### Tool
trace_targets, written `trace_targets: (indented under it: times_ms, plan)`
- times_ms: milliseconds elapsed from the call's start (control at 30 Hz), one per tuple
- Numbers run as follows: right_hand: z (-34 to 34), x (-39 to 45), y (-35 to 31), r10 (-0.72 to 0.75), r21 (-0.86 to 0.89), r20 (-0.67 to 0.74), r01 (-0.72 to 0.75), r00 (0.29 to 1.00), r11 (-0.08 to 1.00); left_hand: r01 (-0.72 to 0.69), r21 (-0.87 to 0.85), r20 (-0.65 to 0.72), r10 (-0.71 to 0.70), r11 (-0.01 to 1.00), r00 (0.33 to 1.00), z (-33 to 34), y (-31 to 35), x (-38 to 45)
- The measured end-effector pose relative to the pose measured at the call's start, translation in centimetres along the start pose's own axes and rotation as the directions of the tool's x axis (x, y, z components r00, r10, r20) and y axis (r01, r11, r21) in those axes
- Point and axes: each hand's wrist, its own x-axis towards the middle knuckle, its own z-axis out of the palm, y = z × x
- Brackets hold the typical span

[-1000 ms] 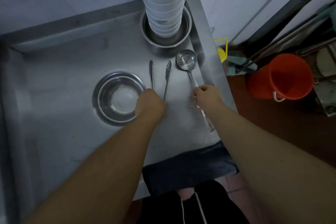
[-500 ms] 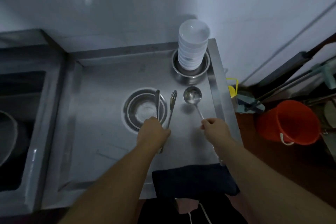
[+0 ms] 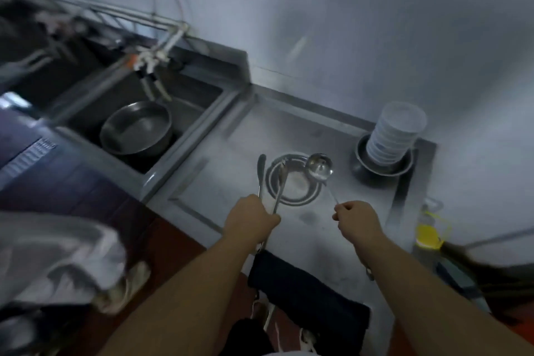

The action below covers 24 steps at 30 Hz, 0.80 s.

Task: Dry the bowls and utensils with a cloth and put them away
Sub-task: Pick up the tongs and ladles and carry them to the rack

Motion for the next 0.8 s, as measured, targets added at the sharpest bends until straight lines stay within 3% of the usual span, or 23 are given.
trace_targets:
  times_ms: [167, 367, 567, 800]
  plan:
    - [2.0, -3.3, -2.5, -0.111, -0.094, 0.153, 0.126, 0.982, 0.988, 0.160, -0.075, -0.108, -0.167, 0.984, 0.980, -2.2, -4.5, -6.5]
    - [8.3, -9.6, -6.3, -0.228, -0.195, 0.340, 0.306, 0.912, 0.932, 0.333, -0.109, -0.183, -0.348, 0.937, 0.920, -6.2, -13.0, -13.9]
    - [17.2, -19.0, -9.7, -0.360, -0.240, 0.556, 0.560, 0.749, 0.793, 0.473, -0.236, -0.273, -0.525, 0.849, 0.806, -9.4, -23.7, -22.3]
    - [29.8, -33.7, -11.3, -0.406, -0.218, 0.702, 0.718, 0.586, 0.661, 0.577, -0.315, -0.354, -0.657, 0.754, 0.665, -13.1, -38.3, -33.9]
